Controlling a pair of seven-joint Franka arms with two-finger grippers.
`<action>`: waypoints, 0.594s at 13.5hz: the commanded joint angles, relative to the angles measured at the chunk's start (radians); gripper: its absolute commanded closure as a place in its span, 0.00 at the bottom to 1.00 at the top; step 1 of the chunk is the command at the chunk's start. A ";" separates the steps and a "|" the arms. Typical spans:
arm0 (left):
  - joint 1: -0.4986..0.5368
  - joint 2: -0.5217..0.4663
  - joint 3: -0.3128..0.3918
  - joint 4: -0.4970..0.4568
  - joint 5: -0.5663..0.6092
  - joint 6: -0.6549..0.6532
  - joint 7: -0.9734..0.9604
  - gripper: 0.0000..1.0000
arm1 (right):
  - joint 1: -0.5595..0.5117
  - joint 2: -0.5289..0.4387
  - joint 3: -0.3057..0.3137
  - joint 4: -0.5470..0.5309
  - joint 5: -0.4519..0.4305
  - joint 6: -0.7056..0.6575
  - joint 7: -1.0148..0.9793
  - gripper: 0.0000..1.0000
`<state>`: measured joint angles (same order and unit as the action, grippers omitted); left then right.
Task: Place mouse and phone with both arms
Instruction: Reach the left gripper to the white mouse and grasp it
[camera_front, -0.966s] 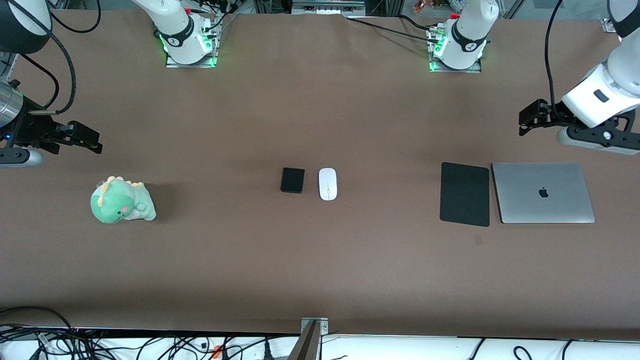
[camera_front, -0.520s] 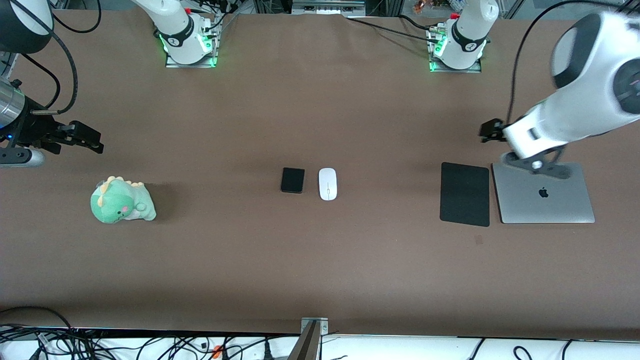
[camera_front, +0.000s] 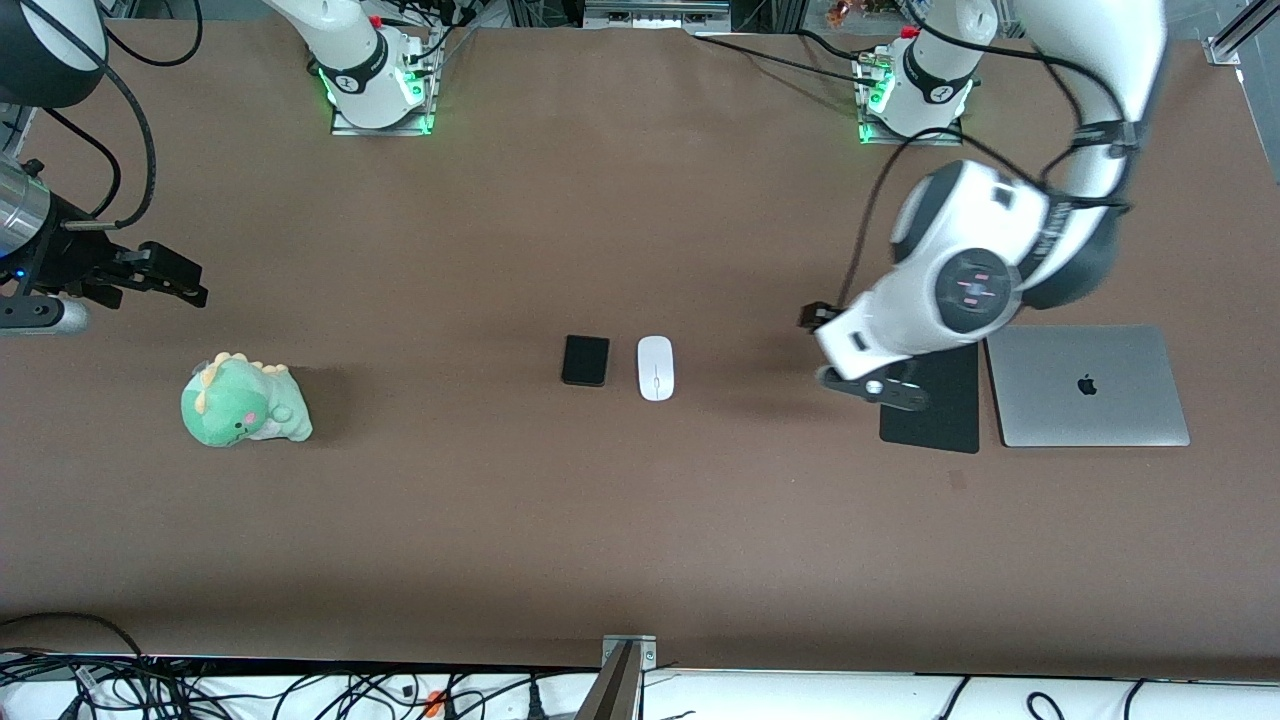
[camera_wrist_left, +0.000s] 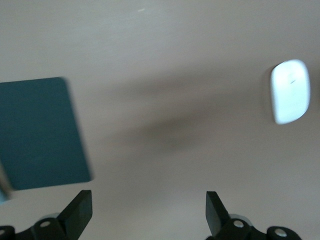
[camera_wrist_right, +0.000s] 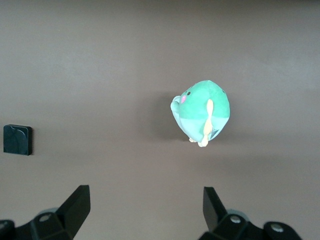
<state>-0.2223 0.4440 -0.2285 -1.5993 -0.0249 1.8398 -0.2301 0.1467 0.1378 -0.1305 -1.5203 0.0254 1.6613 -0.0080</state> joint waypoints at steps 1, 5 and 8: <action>-0.093 0.071 0.008 0.041 -0.004 0.144 -0.115 0.00 | -0.004 0.008 0.003 0.020 0.007 -0.006 -0.010 0.00; -0.255 0.218 0.037 0.100 0.000 0.334 -0.285 0.00 | -0.004 0.008 0.003 0.020 0.005 -0.006 -0.010 0.00; -0.337 0.329 0.046 0.168 0.035 0.456 -0.395 0.00 | -0.003 0.008 0.003 0.020 0.007 -0.006 -0.009 0.00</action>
<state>-0.5115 0.6885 -0.2073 -1.5230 -0.0202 2.2519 -0.5556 0.1468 0.1380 -0.1305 -1.5203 0.0254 1.6614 -0.0080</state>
